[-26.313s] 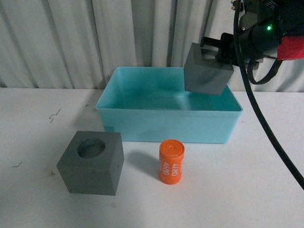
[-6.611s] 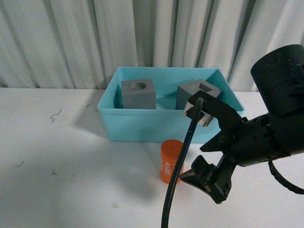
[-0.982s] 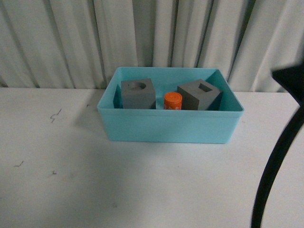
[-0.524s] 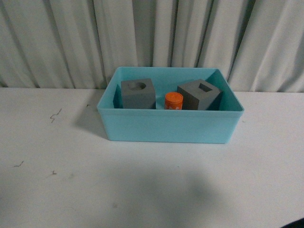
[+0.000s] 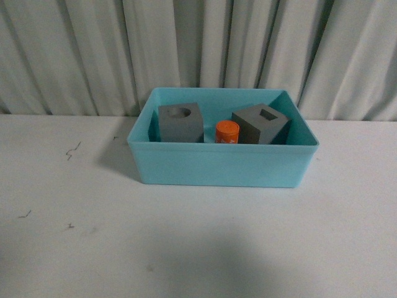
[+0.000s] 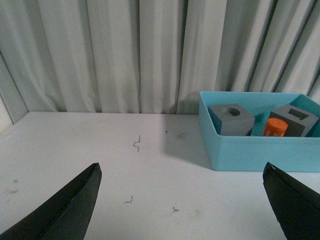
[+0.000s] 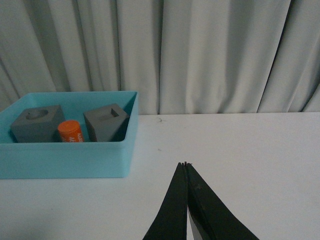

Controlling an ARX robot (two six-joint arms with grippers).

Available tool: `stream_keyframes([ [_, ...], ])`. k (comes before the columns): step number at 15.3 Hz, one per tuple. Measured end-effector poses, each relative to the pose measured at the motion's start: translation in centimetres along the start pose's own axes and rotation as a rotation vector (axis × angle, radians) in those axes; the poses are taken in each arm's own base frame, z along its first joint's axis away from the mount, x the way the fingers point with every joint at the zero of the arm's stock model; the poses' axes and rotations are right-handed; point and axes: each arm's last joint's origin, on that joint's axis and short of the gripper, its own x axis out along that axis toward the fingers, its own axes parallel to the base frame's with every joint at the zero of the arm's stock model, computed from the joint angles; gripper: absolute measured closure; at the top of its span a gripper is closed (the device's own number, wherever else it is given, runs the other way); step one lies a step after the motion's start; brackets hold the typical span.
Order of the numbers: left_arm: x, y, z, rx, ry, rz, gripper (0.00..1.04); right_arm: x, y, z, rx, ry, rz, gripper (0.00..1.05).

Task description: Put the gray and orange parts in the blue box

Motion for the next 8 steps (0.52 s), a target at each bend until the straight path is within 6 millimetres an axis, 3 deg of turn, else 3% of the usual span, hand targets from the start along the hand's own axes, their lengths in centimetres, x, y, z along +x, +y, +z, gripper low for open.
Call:
stream_keyframes([
  [8, 0.0, 0.0, 0.0, 0.0, 0.0, 0.0, 0.07, -2.0, 0.0, 0.6, 0.0, -0.023, 0.0, 1.03],
])
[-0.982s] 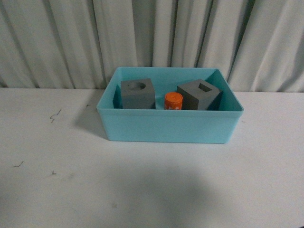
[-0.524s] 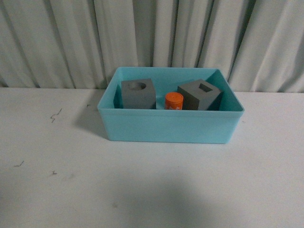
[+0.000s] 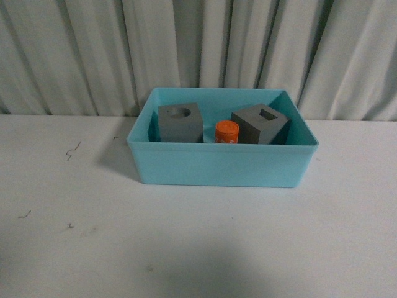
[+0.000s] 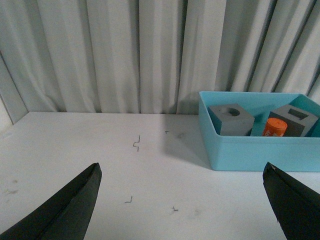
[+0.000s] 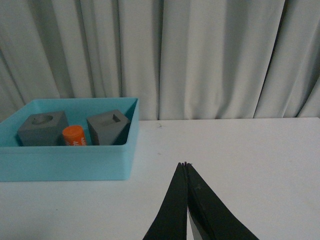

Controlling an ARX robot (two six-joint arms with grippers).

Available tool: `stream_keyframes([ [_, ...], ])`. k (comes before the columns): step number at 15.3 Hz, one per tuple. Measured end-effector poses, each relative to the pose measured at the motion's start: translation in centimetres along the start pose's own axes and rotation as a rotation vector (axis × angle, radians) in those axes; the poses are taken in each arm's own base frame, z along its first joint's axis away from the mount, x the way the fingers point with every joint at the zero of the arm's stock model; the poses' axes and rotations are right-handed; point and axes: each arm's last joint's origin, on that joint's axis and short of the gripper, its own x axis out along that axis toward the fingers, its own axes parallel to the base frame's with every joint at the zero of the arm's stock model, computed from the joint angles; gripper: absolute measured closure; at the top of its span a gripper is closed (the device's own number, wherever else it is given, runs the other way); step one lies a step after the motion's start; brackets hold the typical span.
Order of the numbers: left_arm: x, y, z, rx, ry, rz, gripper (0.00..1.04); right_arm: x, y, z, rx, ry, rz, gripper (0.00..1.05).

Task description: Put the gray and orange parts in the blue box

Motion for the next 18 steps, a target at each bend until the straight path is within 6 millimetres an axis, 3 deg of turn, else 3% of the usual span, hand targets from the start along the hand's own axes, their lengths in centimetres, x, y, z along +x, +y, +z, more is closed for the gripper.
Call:
stream_keyframes([
  [8, 0.0, 0.0, 0.0, 0.0, 0.0, 0.0, 0.07, -1.1, 0.0, 0.0, 0.0, 0.0, 0.0, 1.03],
  [10, 0.0, 0.0, 0.0, 0.0, 0.0, 0.002, 0.07, -2.1, 0.0, -0.4, 0.0, 0.019, 0.001, 1.03],
  [16, 0.0, 0.0, 0.0, 0.0, 0.0, 0.0, 0.07, -2.2, 0.0, -0.3, 0.002, 0.008, 0.0, 1.03],
  [18, 0.0, 0.0, 0.0, 0.0, 0.0, 0.0, 0.07, -2.2, 0.0, -0.3, 0.002, 0.008, 0.0, 0.84],
])
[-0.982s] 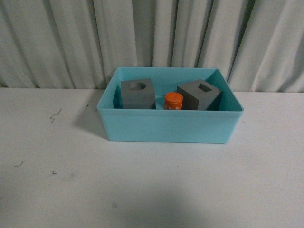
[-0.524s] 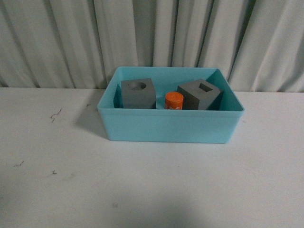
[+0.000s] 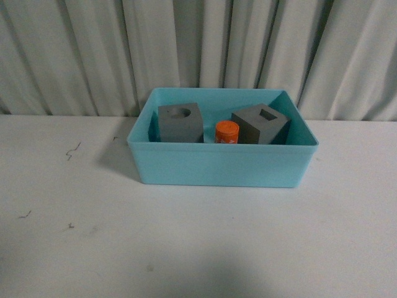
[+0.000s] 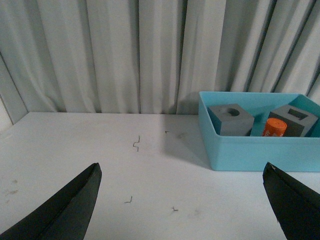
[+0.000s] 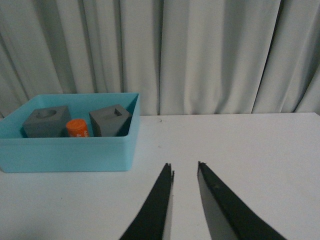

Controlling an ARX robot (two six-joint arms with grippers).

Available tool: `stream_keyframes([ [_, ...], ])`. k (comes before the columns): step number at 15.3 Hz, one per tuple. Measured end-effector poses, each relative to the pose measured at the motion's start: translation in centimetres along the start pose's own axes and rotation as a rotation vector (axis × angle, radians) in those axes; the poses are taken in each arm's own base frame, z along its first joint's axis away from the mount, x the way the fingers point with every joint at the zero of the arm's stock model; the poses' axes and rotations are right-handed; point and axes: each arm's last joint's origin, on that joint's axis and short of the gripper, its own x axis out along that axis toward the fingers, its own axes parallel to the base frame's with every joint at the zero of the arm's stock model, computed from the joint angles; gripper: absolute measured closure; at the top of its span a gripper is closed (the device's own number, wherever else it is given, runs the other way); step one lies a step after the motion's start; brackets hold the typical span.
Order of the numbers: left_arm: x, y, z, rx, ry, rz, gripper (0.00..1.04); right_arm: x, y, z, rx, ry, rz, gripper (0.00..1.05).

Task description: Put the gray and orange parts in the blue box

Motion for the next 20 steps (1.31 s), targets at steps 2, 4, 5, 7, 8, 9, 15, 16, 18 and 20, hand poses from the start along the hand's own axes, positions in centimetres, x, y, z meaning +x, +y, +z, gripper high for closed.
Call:
stream_keyframes([
  [2, 0.0, 0.0, 0.0, 0.0, 0.0, 0.0, 0.07, 0.0, 0.0, 0.0, 0.0, 0.0, 0.0, 0.58],
  [4, 0.0, 0.0, 0.0, 0.0, 0.0, 0.0, 0.07, 0.0, 0.0, 0.0, 0.0, 0.0, 0.0, 0.37],
  [5, 0.0, 0.0, 0.0, 0.0, 0.0, 0.0, 0.07, 0.0, 0.0, 0.0, 0.0, 0.0, 0.0, 0.22],
  [7, 0.0, 0.0, 0.0, 0.0, 0.0, 0.0, 0.07, 0.0, 0.0, 0.0, 0.001, 0.0, 0.0, 0.04],
  [8, 0.0, 0.0, 0.0, 0.0, 0.0, 0.0, 0.07, 0.0, 0.0, 0.0, 0.001, 0.0, 0.0, 0.07],
  [9, 0.0, 0.0, 0.0, 0.0, 0.0, 0.0, 0.07, 0.0, 0.0, 0.0, 0.001, 0.0, 0.0, 0.07],
  [15, 0.0, 0.0, 0.0, 0.0, 0.0, 0.0, 0.07, 0.0, 0.0, 0.0, 0.001, 0.0, 0.0, 0.06],
  [16, 0.0, 0.0, 0.0, 0.0, 0.0, 0.0, 0.07, 0.0, 0.0, 0.0, 0.001, 0.0, 0.0, 0.06],
  [18, 0.0, 0.0, 0.0, 0.0, 0.0, 0.0, 0.07, 0.0, 0.0, 0.0, 0.001, 0.0, 0.0, 0.06],
  [20, 0.0, 0.0, 0.0, 0.0, 0.0, 0.0, 0.07, 0.0, 0.0, 0.0, 0.001, 0.0, 0.0, 0.06],
])
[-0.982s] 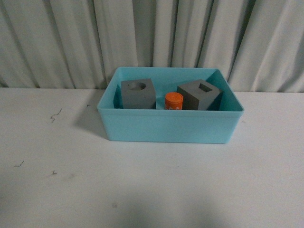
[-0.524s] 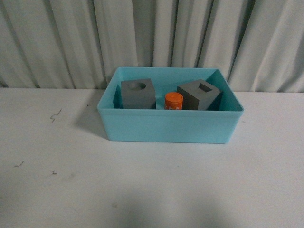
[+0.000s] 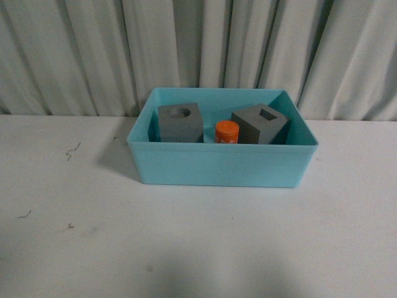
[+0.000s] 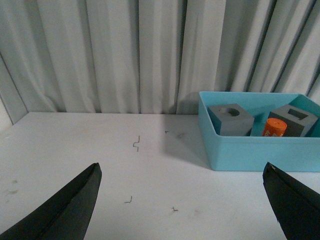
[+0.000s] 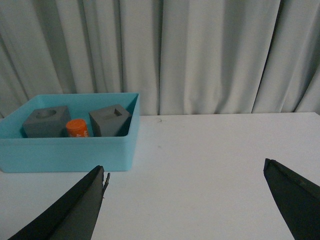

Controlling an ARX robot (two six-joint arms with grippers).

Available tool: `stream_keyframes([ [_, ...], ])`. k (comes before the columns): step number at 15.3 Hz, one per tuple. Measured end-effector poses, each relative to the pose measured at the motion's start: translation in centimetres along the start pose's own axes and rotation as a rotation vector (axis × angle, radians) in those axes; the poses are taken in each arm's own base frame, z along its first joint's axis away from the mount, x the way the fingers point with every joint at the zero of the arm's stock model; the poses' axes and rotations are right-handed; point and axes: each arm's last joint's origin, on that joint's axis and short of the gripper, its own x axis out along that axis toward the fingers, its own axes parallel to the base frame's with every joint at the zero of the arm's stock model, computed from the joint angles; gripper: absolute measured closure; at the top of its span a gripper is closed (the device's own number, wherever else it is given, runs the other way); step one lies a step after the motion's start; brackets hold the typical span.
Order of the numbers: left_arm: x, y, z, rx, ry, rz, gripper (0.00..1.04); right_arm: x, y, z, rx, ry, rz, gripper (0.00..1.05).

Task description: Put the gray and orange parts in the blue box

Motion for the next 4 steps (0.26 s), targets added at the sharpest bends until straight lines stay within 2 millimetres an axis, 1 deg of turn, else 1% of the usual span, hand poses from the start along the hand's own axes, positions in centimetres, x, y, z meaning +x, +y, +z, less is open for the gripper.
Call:
stream_keyframes([
  [4, 0.0, 0.0, 0.0, 0.0, 0.0, 0.0, 0.07, 0.0, 0.0, 0.0, 0.0, 0.0, 0.0, 0.06],
])
